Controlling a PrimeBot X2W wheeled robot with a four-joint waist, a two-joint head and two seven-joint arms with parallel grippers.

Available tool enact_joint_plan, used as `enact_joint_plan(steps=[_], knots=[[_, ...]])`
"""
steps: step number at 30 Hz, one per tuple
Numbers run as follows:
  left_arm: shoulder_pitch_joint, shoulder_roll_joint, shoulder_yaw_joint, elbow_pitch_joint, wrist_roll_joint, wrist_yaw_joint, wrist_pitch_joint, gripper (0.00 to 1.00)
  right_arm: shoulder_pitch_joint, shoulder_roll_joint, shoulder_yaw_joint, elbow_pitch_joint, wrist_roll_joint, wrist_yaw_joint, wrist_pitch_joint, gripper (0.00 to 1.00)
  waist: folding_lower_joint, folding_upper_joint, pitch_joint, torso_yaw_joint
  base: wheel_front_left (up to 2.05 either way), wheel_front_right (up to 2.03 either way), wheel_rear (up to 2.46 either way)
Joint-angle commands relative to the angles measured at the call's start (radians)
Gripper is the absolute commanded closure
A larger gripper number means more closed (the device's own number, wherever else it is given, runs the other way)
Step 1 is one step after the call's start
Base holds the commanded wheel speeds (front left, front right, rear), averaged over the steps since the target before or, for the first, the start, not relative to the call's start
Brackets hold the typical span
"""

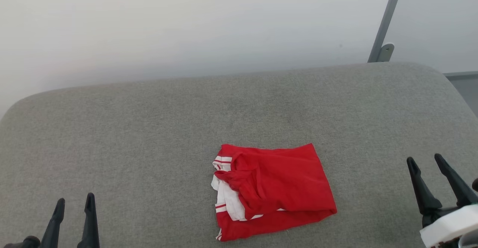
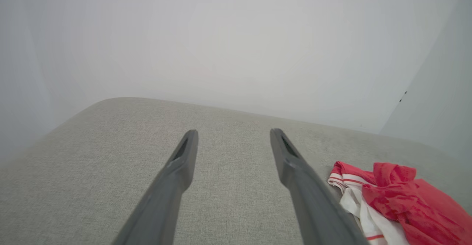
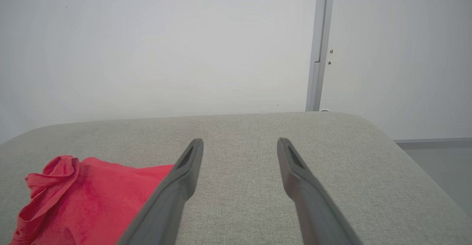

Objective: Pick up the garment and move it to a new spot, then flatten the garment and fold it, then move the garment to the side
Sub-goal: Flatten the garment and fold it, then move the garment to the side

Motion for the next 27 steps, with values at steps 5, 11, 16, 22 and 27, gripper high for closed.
enact_joint_plan(steps=[5,11,16,22,27], knots=[[0.01,0.0,-0.002,0.021,0.003,-0.007,-0.005,0.0,0.026,0.014,-0.004,0.042,-0.001,0.0,-0.041,0.0,0.0,-0.0001,-0.009,0.013,0.0,0.0,0.0],[-0.007,0.017,-0.033,0.02,-0.006,-0.006,-0.005,0.0,0.04,0.024,-0.013,0.061,-0.009,0.0,-0.053,0.0,0.0,-0.0001,-0.014,0.03,0.0,0.0,0.0],[-0.017,0.022,-0.051,0.02,-0.012,-0.007,-0.005,0.0,0.051,0.033,-0.021,0.063,-0.018,0.0,-0.055,0.0,0.0,-0.0001,-0.014,0.04,0.0,0.0,0.0],[-0.03,0.023,-0.061,0.019,-0.014,-0.007,-0.005,0.0,0.055,0.046,-0.035,0.049,-0.02,0.0,-0.055,0.0,0.0,-0.0001,-0.011,0.046,0.0,0.0,0.0],[-0.039,0.02,-0.067,0.017,-0.016,-0.007,-0.005,0.0,0.055,0.057,-0.033,0.048,-0.021,0.0,-0.055,0.0,0.0,-0.0001,-0.007,0.052,0.0,0.0,0.0]])
